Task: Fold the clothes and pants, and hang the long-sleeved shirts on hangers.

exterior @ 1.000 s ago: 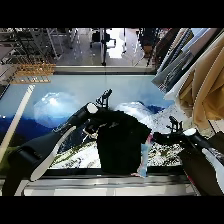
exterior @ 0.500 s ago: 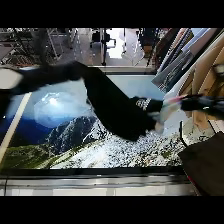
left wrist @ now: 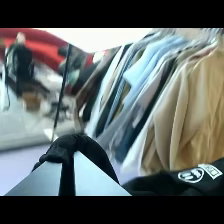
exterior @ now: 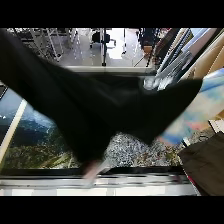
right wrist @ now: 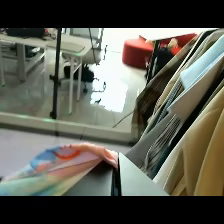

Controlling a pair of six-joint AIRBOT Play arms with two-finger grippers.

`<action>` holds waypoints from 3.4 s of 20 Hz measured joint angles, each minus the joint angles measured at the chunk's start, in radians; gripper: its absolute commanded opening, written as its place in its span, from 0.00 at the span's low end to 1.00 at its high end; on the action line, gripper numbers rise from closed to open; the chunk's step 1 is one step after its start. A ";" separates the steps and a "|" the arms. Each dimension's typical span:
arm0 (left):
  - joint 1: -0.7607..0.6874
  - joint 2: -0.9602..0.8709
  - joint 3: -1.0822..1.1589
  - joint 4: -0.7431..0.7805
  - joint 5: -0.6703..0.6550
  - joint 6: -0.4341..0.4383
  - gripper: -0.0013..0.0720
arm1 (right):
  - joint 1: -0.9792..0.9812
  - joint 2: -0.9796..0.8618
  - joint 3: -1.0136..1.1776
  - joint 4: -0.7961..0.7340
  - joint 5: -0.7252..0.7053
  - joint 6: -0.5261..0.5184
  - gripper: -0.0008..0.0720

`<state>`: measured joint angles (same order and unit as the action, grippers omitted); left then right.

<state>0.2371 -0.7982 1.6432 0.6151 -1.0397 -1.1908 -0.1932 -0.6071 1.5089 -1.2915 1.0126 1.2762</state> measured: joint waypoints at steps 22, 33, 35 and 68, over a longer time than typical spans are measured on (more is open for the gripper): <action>-0.220 -0.549 -0.605 -0.083 0.196 0.002 0.04 | 0.000 -1.141 0.291 0.280 0.425 0.095 0.62; -0.226 -0.559 -0.605 -0.085 0.115 0.003 0.04 | 0.410 -0.834 -0.463 0.104 0.194 0.080 0.58; -0.226 -0.559 -0.605 -0.086 0.110 0.003 0.04 | 0.468 -0.825 -0.489 0.070 0.113 0.097 0.58; -0.312 -0.740 -0.605 -0.146 0.139 0.201 0.04 | -0.066 -0.847 -0.467 0.252 0.285 0.017 0.63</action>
<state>-0.0746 -1.5379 1.0378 0.4690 -0.9009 -0.9901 -0.2588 -1.4544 1.0424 -1.0397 1.2972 1.2934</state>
